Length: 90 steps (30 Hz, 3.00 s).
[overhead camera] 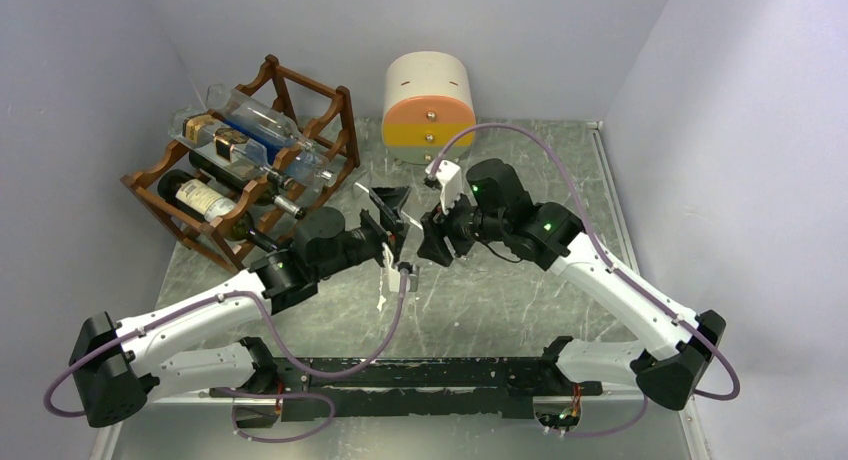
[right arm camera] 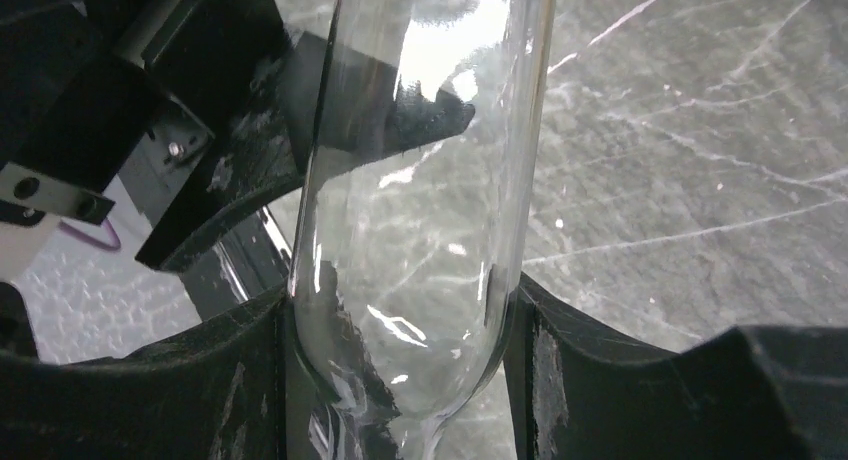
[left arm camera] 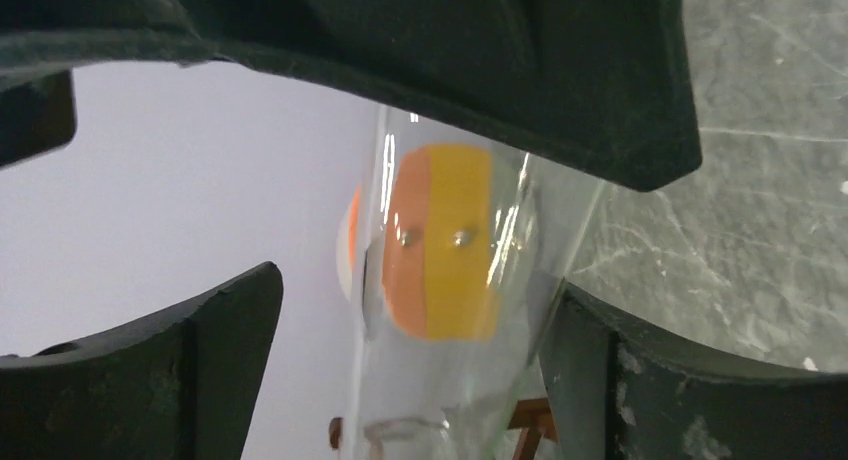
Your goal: Put the wine bottle on the wine rack
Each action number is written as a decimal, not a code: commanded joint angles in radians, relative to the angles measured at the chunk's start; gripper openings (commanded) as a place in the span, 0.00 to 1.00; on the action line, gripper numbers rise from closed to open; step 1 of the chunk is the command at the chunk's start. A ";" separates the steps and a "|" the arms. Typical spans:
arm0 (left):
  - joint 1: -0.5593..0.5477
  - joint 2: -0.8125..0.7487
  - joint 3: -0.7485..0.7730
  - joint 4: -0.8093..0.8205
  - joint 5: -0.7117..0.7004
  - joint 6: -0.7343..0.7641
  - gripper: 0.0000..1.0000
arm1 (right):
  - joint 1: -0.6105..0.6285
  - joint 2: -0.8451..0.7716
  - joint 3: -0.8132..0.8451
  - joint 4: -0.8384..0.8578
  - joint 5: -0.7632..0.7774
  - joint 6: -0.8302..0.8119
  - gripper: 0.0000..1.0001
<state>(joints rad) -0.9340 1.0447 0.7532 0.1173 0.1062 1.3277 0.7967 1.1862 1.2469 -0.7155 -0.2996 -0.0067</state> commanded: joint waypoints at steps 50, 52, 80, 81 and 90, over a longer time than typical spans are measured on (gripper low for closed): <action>0.876 -0.123 0.636 -0.610 0.031 -1.866 0.95 | 0.064 0.300 0.247 0.738 0.104 0.140 0.00; 0.918 -0.121 0.654 -0.639 0.061 -1.871 0.96 | 0.088 0.338 0.285 0.757 0.097 0.134 0.00; 1.225 -0.083 0.394 -0.290 0.631 -2.204 0.95 | 0.139 0.748 0.715 0.772 -0.132 0.176 0.00; 1.225 -0.091 0.387 -0.291 0.611 -2.214 0.95 | 0.144 0.754 0.722 0.772 -0.134 0.177 0.00; 1.224 -0.167 0.345 -0.348 0.471 -2.264 0.66 | 0.196 0.801 0.793 0.733 -0.092 0.165 0.00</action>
<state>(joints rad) 0.2848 0.9123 1.1053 -0.2249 0.6392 -0.9020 0.9668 1.9835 1.9697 -0.0578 -0.3920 0.1619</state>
